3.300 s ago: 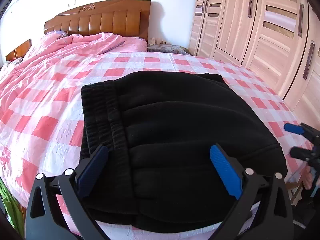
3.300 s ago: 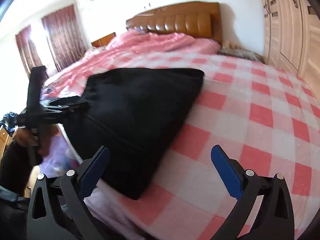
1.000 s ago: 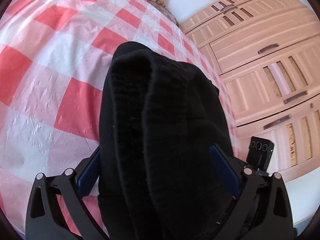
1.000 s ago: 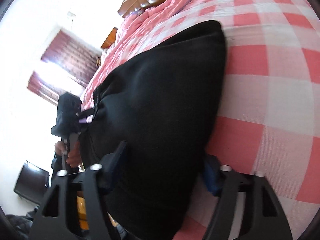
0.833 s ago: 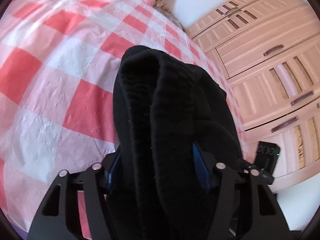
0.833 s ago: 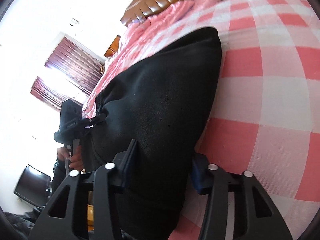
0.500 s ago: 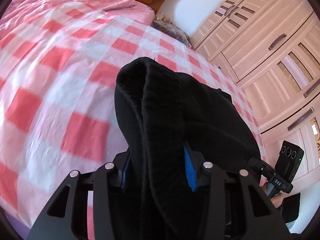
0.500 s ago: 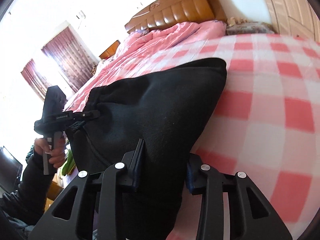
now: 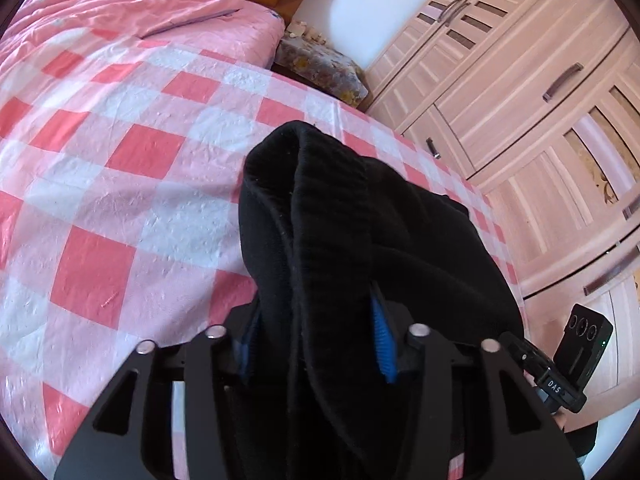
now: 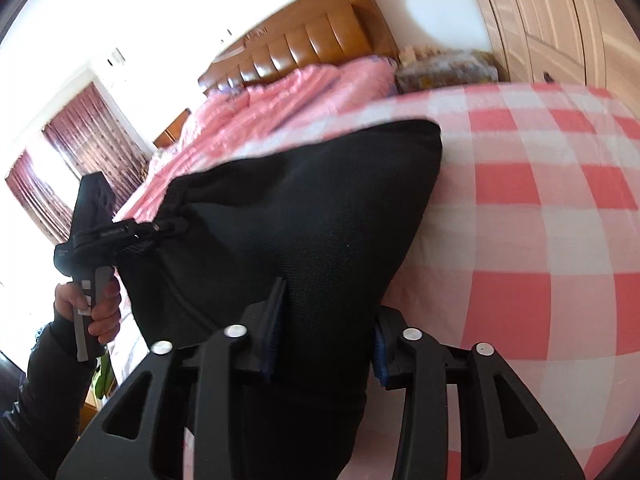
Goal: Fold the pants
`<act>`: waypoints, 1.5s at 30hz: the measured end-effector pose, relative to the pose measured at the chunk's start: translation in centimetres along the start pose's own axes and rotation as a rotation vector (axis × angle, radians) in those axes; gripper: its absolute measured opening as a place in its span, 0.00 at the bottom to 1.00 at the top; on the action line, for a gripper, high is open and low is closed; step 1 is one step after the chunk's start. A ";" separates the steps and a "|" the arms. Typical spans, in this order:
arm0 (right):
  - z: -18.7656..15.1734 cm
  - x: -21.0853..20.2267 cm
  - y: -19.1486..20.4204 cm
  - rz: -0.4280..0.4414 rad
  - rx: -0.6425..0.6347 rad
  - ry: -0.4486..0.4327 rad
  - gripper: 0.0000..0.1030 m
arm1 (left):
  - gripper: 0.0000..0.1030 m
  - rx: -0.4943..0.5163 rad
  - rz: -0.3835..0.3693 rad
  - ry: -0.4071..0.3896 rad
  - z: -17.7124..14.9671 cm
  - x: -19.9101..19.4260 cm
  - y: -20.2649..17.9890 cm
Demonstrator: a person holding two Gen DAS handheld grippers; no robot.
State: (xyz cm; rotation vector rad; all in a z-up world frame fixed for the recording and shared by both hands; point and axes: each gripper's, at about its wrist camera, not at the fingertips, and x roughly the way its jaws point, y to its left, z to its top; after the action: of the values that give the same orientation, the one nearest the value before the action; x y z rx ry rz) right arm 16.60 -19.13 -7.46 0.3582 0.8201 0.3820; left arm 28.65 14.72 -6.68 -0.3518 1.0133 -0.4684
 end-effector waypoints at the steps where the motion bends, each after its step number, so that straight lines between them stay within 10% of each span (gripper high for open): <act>1: -0.1 0.0 -0.1 -0.011 0.012 0.012 0.46 | 0.62 0.000 0.019 0.004 -0.2 -0.1 0.2; 5: -1.0 -2.8 1.1 -0.107 -0.010 -0.058 0.88 | 0.89 0.066 0.268 -0.203 -1.9 -5.2 -1.0; 8: -2.1 -4.7 4.1 -0.109 -0.132 -0.145 0.91 | 0.98 0.188 0.280 -0.361 -4.6 -9.2 -4.8; 15: -4.3 -0.8 9.2 -0.296 -0.369 -0.074 0.91 | 0.98 0.509 0.295 -0.227 -9.7 -4.0 -11.7; 25: -6.0 1.9 8.4 -0.365 -0.429 -0.014 0.96 | 0.99 0.334 0.213 -0.189 -9.7 -1.8 -6.2; 35: -5.1 -3.0 6.6 -0.123 -0.259 -0.052 0.96 | 0.98 0.387 0.359 -0.281 -12.4 -3.9 -9.3; 41: -7.1 1.7 4.7 -0.213 -0.241 0.116 0.96 | 0.99 0.408 0.388 -0.274 -13.1 -2.6 -8.5; 45: -6.8 -0.1 6.0 -0.232 -0.260 0.054 0.96 | 0.99 0.427 0.418 -0.274 -13.0 -2.6 -9.0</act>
State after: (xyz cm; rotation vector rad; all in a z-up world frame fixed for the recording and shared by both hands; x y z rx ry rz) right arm 10.19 -12.81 -8.98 0.0095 0.8425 0.2779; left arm 14.30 7.61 -6.79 0.1764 0.6716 -0.2372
